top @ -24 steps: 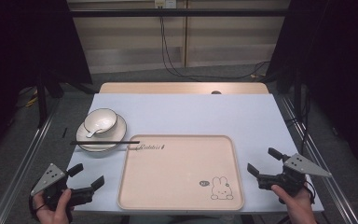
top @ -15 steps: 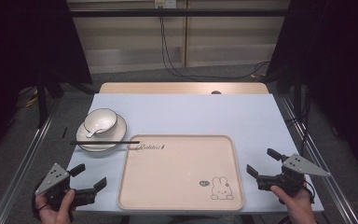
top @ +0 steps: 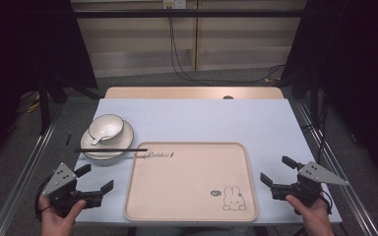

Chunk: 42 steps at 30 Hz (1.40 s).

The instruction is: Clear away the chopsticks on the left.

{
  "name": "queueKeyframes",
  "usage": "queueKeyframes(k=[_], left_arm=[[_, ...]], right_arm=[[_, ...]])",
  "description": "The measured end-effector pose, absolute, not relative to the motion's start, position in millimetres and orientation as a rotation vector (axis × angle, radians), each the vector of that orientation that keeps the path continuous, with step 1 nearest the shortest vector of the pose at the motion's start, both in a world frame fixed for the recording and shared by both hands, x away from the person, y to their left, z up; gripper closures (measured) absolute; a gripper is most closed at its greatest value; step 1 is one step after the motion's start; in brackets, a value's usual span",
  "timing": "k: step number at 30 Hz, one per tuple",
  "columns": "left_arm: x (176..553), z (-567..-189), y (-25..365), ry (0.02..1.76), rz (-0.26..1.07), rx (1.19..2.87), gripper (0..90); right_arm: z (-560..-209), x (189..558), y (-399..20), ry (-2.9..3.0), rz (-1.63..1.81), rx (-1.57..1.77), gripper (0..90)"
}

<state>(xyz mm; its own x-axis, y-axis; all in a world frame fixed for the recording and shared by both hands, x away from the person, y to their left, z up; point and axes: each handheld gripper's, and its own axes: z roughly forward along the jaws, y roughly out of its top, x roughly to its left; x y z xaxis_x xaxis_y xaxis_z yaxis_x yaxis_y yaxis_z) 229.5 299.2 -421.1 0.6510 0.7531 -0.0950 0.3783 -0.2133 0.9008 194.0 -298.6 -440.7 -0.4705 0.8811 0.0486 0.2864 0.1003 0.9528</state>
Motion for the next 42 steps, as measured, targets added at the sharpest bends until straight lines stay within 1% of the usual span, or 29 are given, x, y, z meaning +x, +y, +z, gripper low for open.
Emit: queueKeyframes(k=[2, 3, 5, 7, 11, 13, 17, 20, 22, 24, 25, 28, 32, 34, 35, 37, 39, 42], left_arm=[[231.3, -419.4, 301.4, 0.893, 0.438, 1.839, 4.6], [235.0, -416.6, 304.6, 0.885, 0.432, 1.882, 6.0], [237.3, -415.9, 306.9, 0.883, 0.423, 1.890, 7.1], [246.9, -415.4, 316.5, 0.867, 0.376, 1.908, 8.9], [257.7, -416.0, 325.7, 0.877, 0.382, 1.906, 8.1], [266.7, -417.6, 331.3, 0.871, 0.373, 1.935, 8.5], [284.2, -422.0, 338.0, 0.803, 0.384, 1.973, 13.1], [290.6, -424.1, 338.4, 0.802, 0.383, 1.987, 15.1], [304.1, -427.8, 340.1, 0.795, 0.368, 2.017, 15.9], [310.6, -430.0, 341.4, 0.786, 0.366, 2.042, 20.1], [314.4, -431.6, 342.5, 0.782, 0.357, 2.052, 20.5], [324.4, -435.7, 347.3, 0.776, 0.369, 2.067, 21.4], [335.9, -437.5, 354.6, 0.785, 0.397, 2.084, 24.9], [338.9, -438.6, 356.7, 0.781, 0.395, 2.086, 29.6], [343.7, -440.2, 359.7, 0.784, 0.391, 2.099, 30.3], [347.5, -441.1, 361.5, 0.772, 0.416, 2.125, 36.9], [350.2, -442.6, 360.6, 0.752, 0.405, 2.143, 42.9], [355.4, -445.8, 358.5, 0.752, 0.408, 2.156, 46.0]], right_arm=[[-440.7, 194.2, -298.4, 1.827, 1.385, 1.140, 3.2], [-440.7, 194.5, -298.4, 1.835, 1.382, 1.134, 3.2], [-440.7, 194.7, -298.2, 1.833, 1.382, 1.137, 3.2], [-440.6, 194.8, -297.6, 1.832, 1.380, 1.144, 3.5], [-440.5, 194.9, -298.0, 1.829, 1.375, 1.143, 3.6], [-440.6, 195.3, -298.1, 1.831, 1.375, 1.140, 3.6], [-440.5, 195.5, -296.7, 1.835, 1.374, 1.138, 3.6], [-440.7, 195.8, -296.6, 1.834, 1.370, 1.138, 3.6], [-440.7, 196.0, -296.6, 1.834, 1.372, 1.137, 3.6], [-440.7, 196.0, -296.6, 1.836, 1.369, 1.135, 3.6], [-440.7, 195.9, -296.6, 1.835, 1.372, 1.136, 3.6], [-440.7, 195.9, -296.7, 1.836, 1.371, 1.134, 3.6], [-440.8, 196.0, -296.4, 1.836, 1.371, 1.133, 3.6], [-440.7, 195.9, -296.3, 1.836, 1.373, 1.134, 3.7], [-440.7, 195.8, -296.5, 1.837, 1.374, 1.132, 3.6], [-440.7, 196.0, -296.4, 1.835, 1.375, 1.134, 3.6], [-441.0, 196.5, -296.4, 1.834, 1.373, 1.131, 3.7], [-440.9, 196.8, -296.1, 1.836, 1.376, 1.130, 3.6]])
